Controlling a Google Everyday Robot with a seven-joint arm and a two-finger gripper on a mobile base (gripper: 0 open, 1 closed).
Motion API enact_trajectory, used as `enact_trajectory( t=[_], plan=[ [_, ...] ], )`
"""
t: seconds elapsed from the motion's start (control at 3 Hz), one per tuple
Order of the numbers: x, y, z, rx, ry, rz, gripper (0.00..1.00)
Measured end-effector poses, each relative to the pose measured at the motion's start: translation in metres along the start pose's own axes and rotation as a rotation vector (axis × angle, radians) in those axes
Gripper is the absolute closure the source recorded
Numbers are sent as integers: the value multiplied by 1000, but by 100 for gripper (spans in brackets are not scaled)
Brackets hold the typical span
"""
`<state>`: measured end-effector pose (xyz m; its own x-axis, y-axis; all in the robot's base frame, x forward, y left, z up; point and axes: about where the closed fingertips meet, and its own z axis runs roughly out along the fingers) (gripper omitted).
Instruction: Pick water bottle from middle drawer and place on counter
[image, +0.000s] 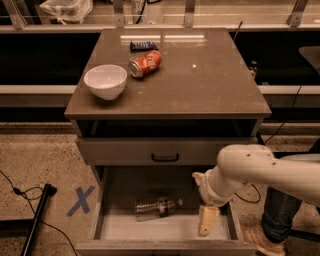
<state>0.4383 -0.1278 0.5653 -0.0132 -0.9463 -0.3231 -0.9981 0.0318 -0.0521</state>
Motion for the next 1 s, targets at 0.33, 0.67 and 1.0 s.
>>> enact_trajectory(
  t=[0.33, 0.67, 1.0],
  plan=[
    [-7, 3, 49, -72, 2, 7, 0],
    [-6, -4, 66, -84, -32, 25, 0],
    [-9, -17, 85, -68, -166, 59, 0]
  ],
)
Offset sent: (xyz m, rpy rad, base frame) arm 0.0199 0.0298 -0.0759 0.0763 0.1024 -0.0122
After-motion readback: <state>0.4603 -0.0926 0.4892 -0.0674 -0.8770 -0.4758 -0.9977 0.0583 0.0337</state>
